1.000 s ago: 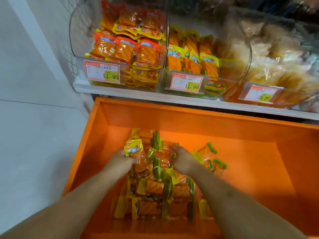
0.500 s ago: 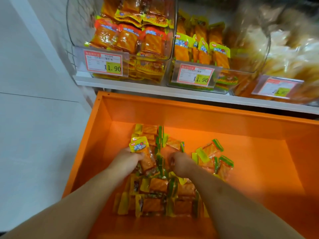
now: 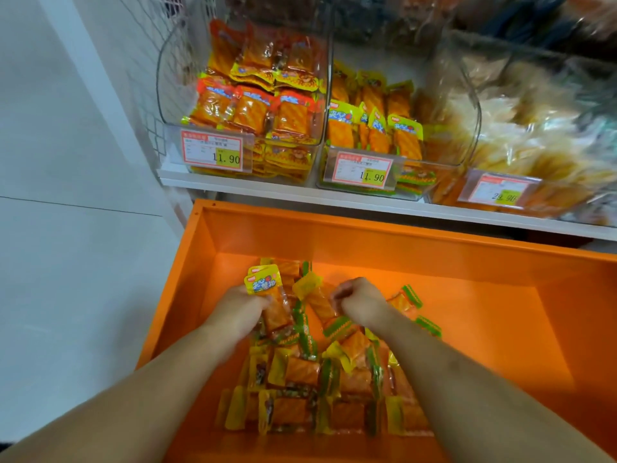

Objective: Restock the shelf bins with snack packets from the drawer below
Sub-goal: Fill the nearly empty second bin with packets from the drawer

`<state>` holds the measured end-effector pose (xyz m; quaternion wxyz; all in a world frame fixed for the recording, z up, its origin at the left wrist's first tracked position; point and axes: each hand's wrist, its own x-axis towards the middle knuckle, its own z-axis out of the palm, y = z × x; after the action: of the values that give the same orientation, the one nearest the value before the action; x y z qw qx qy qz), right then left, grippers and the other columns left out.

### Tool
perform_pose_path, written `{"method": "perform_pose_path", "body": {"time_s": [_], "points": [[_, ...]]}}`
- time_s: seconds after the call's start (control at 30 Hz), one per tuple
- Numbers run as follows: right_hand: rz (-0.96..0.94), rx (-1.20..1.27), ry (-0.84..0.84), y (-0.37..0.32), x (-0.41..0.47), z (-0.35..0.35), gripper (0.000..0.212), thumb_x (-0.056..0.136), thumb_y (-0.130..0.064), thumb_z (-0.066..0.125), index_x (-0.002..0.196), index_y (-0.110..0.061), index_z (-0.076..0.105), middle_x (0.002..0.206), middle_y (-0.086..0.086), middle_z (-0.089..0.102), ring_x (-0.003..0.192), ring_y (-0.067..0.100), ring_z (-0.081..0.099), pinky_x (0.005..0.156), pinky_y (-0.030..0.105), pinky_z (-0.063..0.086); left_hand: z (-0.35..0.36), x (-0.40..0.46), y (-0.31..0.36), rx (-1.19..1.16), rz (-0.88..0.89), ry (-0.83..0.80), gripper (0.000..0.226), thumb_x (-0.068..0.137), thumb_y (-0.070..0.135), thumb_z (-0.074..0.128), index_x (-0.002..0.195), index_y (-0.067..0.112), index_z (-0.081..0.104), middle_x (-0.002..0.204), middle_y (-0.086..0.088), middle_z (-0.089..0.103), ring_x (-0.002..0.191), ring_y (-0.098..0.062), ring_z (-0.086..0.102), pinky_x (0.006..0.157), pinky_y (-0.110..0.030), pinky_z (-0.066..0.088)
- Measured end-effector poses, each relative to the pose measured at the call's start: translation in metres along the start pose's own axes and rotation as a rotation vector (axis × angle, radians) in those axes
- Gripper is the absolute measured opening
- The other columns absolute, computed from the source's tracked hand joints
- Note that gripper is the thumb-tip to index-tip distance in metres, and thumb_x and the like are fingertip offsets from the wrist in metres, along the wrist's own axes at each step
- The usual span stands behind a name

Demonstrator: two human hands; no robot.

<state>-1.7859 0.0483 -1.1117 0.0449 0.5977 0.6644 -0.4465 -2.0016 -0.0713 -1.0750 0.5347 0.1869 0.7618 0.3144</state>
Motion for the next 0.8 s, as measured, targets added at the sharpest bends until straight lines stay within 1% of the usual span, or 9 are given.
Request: {"method": "perform_pose_path", "body": {"time_s": [0.07,0.2,0.3,0.4,0.43,0.5,0.57,0.7,0.8], "points": [[-0.07,0.027,-0.027,-0.023,-0.014,-0.029,0.019,0.089,0.008,0.061,0.091,-0.004,0.076,0.069,-0.003,0.066,0.049,-0.002,0.054,0.045,0.013,0.038,0.0,-0.008,0.016,-0.043,0.004,-0.037,0.008,0.097,0.015,0.067,0.099,0.021,0.071,0.101,-0.007,0.076,0.091,-0.031,0.07,0.086,-0.053,0.061],[-0.234,-0.023,0.026,-0.075,-0.051,-0.076,0.009,0.094,-0.001,0.066,0.098,-0.007,0.072,0.077,-0.002,0.066,0.061,0.0,0.055,0.053,0.009,0.041,-0.002,-0.033,0.053,-0.076,0.109,-0.086,0.005,0.101,0.019,0.064,0.099,0.021,0.069,0.096,-0.008,0.074,0.076,-0.024,0.067,0.065,-0.036,0.059],[-0.379,-0.091,0.162,-0.109,-0.095,-0.096,0.01,0.094,-0.012,0.068,0.09,-0.021,0.066,0.074,-0.008,0.068,0.056,-0.003,0.056,0.055,0.015,0.041,-0.006,-0.061,0.083,-0.073,0.248,-0.105,0.004,0.101,0.024,0.065,0.102,0.024,0.069,0.098,-0.008,0.077,0.078,-0.024,0.072,0.06,-0.036,0.06],[-0.508,-0.128,0.306,-0.133,-0.149,-0.093,0.01,0.089,-0.026,0.072,0.096,-0.028,0.065,0.083,-0.008,0.074,0.072,0.003,0.067,0.066,0.026,0.051,-0.009,-0.096,0.106,-0.096,0.338,-0.12,0.006,0.101,0.022,0.064,0.099,0.024,0.069,0.086,-0.006,0.076,0.074,-0.026,0.073,0.053,-0.032,0.057],[-0.549,-0.118,0.33,-0.138,-0.165,-0.089,0.013,0.088,-0.03,0.074,0.098,-0.029,0.065,0.085,-0.01,0.073,0.078,0.005,0.068,0.07,0.029,0.054,-0.011,-0.108,0.112,-0.116,0.353,-0.143,0.007,0.102,0.021,0.063,0.102,0.022,0.07,0.085,-0.009,0.077,0.076,-0.031,0.075,0.055,-0.036,0.059],[-0.615,-0.081,0.376,-0.145,-0.189,-0.081,0.018,0.087,-0.037,0.073,0.102,-0.032,0.064,0.088,-0.011,0.069,0.086,0.008,0.066,0.075,0.033,0.055,-0.015,-0.126,0.117,-0.159,0.369,-0.195,0.014,0.103,0.02,0.061,0.11,0.021,0.072,0.095,-0.017,0.078,0.087,-0.041,0.076,0.072,-0.053,0.064],[-0.645,-0.01,0.396,-0.147,-0.202,-0.079,0.022,0.088,-0.039,0.071,0.108,-0.037,0.063,0.096,-0.012,0.064,0.093,0.008,0.063,0.08,0.035,0.056,-0.023,-0.14,0.122,-0.218,0.366,-0.265,0.02,0.103,0.017,0.057,0.115,0.019,0.073,0.102,-0.02,0.077,0.088,-0.043,0.074,0.09,-0.065,0.057],[-0.639,0.078,0.418,-0.143,-0.217,-0.085,0.041,0.082,-0.029,0.081,0.111,-0.048,0.06,0.111,-0.017,0.059,0.103,0.003,0.059,0.085,0.03,0.055,-0.039,-0.16,0.134,-0.369,0.337,-0.493,0.038,0.098,0.018,0.052,0.129,0.0,0.064,0.111,-0.028,0.07,0.086,-0.038,0.066,0.09,-0.058,0.053],[-0.653,0.107,0.402,-0.144,-0.221,-0.086,0.042,0.079,-0.028,0.085,0.11,-0.047,0.063,0.111,-0.018,0.061,0.104,0.006,0.059,0.08,0.029,0.055,-0.041,-0.166,0.136,-0.317,0.384,-0.495,0.031,0.099,0.024,0.059,0.125,0.011,0.07,0.116,-0.024,0.073,0.095,-0.04,0.067,0.093,-0.059,0.05]]}}
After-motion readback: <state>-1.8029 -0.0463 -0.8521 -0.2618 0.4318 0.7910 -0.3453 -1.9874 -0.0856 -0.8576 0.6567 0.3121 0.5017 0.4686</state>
